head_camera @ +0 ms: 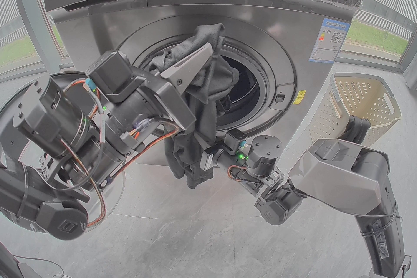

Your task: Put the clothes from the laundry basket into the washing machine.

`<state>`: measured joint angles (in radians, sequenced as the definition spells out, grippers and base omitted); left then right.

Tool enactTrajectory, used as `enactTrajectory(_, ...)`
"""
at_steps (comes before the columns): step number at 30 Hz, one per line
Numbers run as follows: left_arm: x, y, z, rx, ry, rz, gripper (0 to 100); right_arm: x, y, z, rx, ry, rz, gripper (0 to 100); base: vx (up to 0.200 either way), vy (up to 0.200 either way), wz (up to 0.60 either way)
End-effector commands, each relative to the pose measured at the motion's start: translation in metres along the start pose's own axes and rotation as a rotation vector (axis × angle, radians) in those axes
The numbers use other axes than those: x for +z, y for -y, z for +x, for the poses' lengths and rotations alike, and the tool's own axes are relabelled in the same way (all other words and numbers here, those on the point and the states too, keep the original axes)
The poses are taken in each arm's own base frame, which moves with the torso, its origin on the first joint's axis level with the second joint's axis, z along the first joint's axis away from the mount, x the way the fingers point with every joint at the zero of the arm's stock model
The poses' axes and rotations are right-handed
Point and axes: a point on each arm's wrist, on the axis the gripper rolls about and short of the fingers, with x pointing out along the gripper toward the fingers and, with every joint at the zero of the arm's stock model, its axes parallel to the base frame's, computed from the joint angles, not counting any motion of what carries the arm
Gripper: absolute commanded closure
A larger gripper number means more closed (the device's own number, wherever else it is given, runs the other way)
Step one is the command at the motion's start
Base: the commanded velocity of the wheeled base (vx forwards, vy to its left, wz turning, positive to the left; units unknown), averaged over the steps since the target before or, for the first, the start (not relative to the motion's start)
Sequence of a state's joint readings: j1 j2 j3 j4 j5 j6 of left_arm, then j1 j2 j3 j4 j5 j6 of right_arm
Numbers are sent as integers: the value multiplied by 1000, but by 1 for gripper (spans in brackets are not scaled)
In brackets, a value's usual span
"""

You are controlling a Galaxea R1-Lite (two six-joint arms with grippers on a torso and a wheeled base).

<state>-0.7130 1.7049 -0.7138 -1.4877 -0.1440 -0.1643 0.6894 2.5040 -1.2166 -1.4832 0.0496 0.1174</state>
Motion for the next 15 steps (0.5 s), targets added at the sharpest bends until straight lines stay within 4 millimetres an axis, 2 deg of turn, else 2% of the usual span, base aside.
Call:
enactTrajectory(1,3,-7,-6,29,-3,12,100,16,13,-5,-30,22,-7,100,0,0,0)
enactTrajectory(9,-8,-41,-30,156,-81,48,100,64,31,-31,-86,56,-22,100,0,0,0)
enactTrajectory(15,-37,-49,-65,216,-250,24,100,95,27,-42,-111,104,-26,100,0,0,0)
